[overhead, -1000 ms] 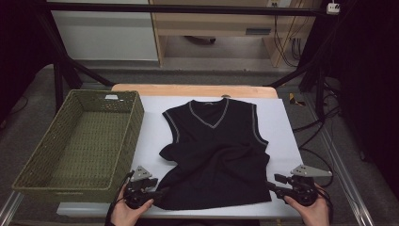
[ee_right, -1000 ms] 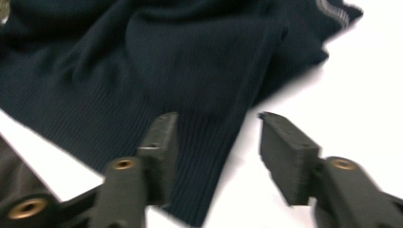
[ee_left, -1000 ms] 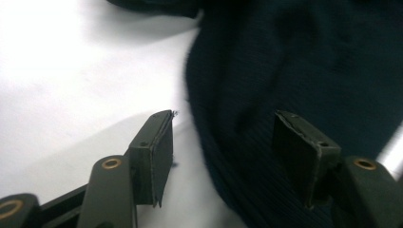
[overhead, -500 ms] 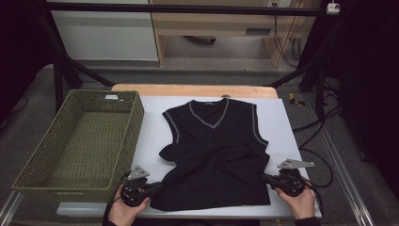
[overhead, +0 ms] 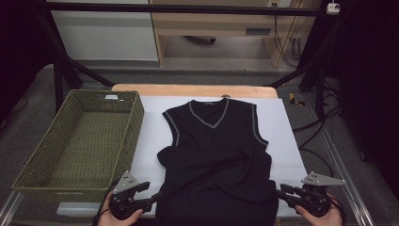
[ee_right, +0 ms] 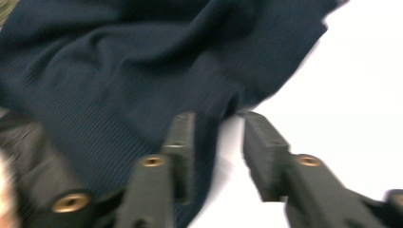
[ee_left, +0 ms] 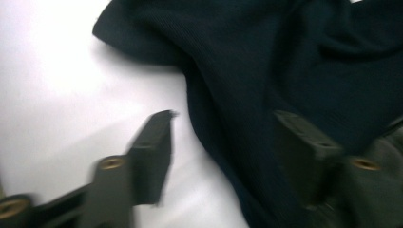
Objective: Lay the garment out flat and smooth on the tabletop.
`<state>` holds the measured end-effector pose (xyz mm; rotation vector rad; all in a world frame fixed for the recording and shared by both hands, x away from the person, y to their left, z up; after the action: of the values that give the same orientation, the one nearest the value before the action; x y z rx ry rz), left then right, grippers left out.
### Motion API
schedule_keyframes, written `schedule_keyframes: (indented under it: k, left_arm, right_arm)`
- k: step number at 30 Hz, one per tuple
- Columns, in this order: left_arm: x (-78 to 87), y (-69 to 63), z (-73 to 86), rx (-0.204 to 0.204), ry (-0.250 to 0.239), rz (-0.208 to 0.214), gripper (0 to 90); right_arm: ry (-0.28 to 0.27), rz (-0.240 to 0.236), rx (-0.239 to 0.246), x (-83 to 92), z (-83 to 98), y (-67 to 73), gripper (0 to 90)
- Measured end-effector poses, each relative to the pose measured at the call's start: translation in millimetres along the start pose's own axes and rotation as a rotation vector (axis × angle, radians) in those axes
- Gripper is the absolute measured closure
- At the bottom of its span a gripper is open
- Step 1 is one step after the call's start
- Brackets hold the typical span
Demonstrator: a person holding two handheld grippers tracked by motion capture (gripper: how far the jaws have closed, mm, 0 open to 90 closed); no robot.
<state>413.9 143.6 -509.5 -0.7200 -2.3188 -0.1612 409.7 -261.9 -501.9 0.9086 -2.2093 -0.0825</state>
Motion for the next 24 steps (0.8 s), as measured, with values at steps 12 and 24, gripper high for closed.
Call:
schedule_keyframes:
  k: [12, 24]
  left_arm:
    - [-51.7, 5.3, 3.5, -0.002, 0.086, -0.027, 49.7]
    - [-32.1, -0.7, 4.9, 0.019, 0.085, 0.001, 80.2]
  right_arm:
    - [-0.004, 0.117, -0.007, -59.4, -23.0, -40.5, 48.0]
    - [0.083, 0.119, -0.012, -56.7, -9.7, -33.1, 88.6]
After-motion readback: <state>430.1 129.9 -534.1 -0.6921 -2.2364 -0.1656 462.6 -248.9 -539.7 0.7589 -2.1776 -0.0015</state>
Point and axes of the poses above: each handheld gripper's, and its own axes: x roughly backward along the jaws, z roughly out of its underside, y roughly to its left, the point moved 10 cm from there along -x, roughly forward along the jaws, and after that the axes turned 8 degrees about -z, right-handed, at the moved point
